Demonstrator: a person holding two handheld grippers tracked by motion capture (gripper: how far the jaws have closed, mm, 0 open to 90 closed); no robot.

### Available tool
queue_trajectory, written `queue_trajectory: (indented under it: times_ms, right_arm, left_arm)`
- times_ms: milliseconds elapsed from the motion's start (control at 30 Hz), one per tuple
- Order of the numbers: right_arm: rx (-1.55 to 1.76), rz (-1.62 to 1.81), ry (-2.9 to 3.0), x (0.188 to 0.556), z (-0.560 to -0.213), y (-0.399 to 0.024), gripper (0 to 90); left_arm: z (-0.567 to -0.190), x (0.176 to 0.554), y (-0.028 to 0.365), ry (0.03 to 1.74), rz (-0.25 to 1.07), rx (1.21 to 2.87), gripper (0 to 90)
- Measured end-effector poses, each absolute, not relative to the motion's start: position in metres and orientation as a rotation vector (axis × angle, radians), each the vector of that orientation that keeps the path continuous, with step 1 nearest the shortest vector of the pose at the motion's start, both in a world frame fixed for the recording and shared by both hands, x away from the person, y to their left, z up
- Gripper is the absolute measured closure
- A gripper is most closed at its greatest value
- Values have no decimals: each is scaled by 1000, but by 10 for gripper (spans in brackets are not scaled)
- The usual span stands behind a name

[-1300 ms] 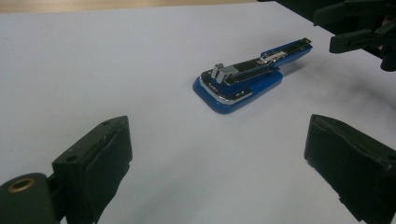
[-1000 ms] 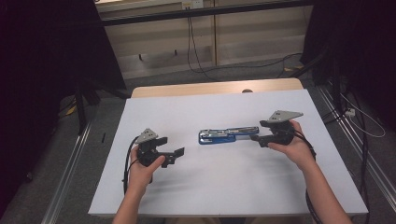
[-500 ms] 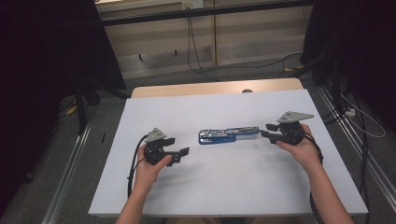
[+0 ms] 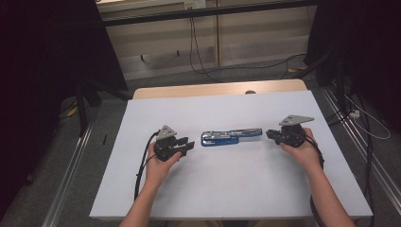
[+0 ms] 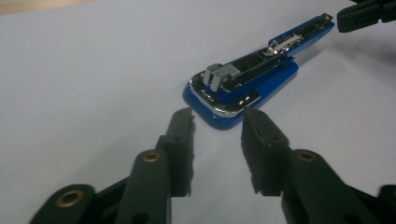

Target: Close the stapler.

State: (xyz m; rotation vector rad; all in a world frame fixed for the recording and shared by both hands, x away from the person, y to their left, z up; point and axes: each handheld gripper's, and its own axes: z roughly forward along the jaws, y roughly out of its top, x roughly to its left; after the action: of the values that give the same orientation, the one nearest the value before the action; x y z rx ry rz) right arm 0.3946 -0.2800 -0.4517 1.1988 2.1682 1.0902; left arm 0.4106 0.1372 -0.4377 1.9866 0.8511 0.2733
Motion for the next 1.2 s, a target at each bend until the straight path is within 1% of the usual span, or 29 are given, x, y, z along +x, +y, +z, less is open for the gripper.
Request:
queue_trajectory:
  times_ms: [133,267,500,967,1200]
  right_arm:
    - [1187,1060,2176,397,-453,-278,892]
    - [1174,1063,2163,399,-452,-276,900]
    - [1166,1036,2195,402,-456,-272,900]
    - [1155,1012,2221,407,-457,-268,900]
    - [1163,1022,2227,408,-459,-268,900]
  left_arm:
    - [-441,413,130,854,257,1999,821]
    - [-444,416,123,852,251,2016,897]
    - [-450,422,112,858,258,2030,900]
    - [-459,428,104,857,262,2058,900]
    - [-461,430,103,863,259,2046,900]
